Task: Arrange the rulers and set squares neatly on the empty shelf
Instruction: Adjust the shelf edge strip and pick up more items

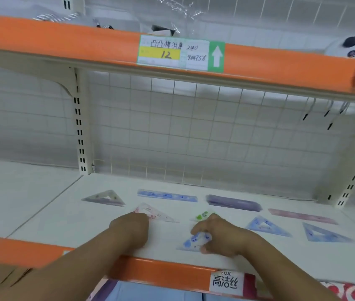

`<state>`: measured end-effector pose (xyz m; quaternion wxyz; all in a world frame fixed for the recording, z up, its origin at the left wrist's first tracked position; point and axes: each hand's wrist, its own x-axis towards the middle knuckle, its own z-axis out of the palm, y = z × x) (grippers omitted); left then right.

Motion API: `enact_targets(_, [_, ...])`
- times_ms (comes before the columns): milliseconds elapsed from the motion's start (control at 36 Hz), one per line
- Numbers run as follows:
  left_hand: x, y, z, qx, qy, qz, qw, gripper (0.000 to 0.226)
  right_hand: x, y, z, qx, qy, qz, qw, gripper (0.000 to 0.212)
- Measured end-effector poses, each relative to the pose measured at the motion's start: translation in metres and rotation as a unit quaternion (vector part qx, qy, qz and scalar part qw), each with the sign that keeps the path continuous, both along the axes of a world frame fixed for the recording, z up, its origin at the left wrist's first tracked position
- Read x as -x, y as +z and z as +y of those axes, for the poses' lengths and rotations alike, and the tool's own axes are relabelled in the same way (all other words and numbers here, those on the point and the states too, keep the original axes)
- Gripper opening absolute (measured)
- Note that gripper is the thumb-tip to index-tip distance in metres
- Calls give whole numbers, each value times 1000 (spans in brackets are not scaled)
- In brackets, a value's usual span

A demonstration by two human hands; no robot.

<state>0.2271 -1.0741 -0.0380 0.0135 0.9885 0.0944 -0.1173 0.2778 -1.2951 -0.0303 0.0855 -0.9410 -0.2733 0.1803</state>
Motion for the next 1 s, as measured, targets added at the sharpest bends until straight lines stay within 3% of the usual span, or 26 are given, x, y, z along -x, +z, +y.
enact_targets(83, [1, -1, -6, 5, 5, -8, 1000, 34, -1, 3, 1, 12, -20, 3, 1000, 65])
enact_targets(333, [-1, -2, -21, 26, 4, -18, 999, 37, 0, 6, 0, 16, -28, 8, 999, 70])
enact_targets(528, [-5, -1, -31, 23, -3, -10, 1000, 37, 3, 2, -7, -18, -26, 22, 999, 59])
enact_targets(750, [-13, 2, -49, 12, -22, -27, 999, 34, 3, -7, -16, -46, -12, 17, 999, 70])
enact_targets(1000, [-18, -1, -84, 21, -17, -31, 999, 35, -1, -5, -48, -100, -9, 9, 995, 59])
